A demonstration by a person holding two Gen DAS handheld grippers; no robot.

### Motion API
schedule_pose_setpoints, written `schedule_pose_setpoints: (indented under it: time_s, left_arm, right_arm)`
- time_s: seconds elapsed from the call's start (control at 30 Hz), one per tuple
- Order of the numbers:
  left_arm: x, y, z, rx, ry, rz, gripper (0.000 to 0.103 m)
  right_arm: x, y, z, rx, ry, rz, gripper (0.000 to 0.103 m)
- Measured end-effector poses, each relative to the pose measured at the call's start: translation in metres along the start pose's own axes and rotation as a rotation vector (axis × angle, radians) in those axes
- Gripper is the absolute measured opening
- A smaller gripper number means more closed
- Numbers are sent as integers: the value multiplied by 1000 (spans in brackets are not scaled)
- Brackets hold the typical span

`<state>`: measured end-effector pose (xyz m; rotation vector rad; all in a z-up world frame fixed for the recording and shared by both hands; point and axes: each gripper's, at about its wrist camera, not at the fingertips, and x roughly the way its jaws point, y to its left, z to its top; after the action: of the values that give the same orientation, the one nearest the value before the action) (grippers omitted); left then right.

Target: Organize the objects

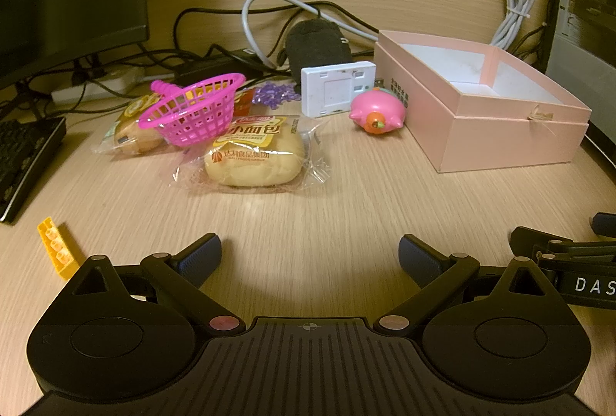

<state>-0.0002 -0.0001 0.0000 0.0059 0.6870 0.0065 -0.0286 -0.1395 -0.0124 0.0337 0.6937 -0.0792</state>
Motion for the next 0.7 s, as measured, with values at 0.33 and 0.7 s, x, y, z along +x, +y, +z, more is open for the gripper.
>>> schedule_pose_setpoints:
  time_s: [0.33,0.7]
  left_arm:
    - [-28,29,3,-154,-43,41,95]
    - [-27,138,11,-343,42,368,87]
  right_arm:
    - [0,-1,4,-42,36,52,103]
    - [-1,-4,7,-63,76,78,103]
